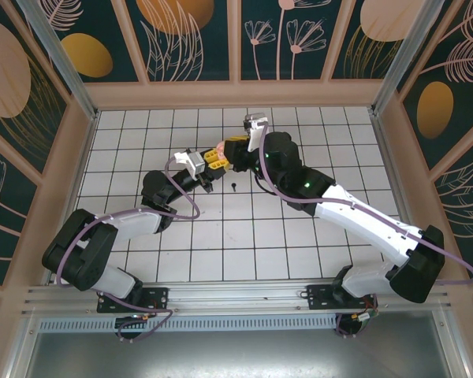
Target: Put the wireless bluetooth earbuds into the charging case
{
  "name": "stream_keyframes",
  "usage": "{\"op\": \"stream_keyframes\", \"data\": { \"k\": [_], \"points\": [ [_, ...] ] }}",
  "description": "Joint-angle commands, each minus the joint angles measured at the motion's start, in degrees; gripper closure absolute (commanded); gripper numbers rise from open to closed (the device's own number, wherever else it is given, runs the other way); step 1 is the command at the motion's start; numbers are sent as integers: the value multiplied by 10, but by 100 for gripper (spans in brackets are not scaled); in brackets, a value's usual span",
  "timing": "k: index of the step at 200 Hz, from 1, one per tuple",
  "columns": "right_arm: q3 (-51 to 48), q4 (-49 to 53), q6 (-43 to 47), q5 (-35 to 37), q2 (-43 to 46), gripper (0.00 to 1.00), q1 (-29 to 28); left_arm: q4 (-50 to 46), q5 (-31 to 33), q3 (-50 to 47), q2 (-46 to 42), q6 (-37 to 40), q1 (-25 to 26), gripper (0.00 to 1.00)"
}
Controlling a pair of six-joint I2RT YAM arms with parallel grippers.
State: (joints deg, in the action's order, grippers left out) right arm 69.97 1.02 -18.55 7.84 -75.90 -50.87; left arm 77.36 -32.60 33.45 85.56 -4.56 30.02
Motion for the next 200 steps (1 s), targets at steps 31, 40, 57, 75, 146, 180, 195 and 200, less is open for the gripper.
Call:
{"op": "stream_keyframes", "data": {
  "k": [31, 40, 57, 75, 146, 180, 195, 200],
  "points": [
    [-10, -24, -11, 2, 3, 79, 13, 31, -13, 6, -4, -3, 4, 100],
    [-13, -24, -12, 2, 1, 80, 15, 31, -14, 6, -5, -4, 5, 100],
    [-16, -27, -15, -4, -4, 80, 19, 30, -15, 6, -7, -3, 5, 100],
    [-15, -26, -17, -11, -10, 81, 19, 30, -14, 6, -9, -3, 5, 100],
    [-18, -24, -21, -23, -18, 82, 10, 30, -10, 8, -6, -1, 6, 100],
    [-23, -18, -19, -16, -23, 83, 8, 31, -10, 10, -7, -1, 7, 100],
    [-23, -15, -17, -14, -28, 83, 5, 30, -10, 11, -9, -1, 7, 100],
    [-24, -14, -16, -13, -30, 83, 4, 30, -9, 10, -9, -1, 7, 100]
  ]
}}
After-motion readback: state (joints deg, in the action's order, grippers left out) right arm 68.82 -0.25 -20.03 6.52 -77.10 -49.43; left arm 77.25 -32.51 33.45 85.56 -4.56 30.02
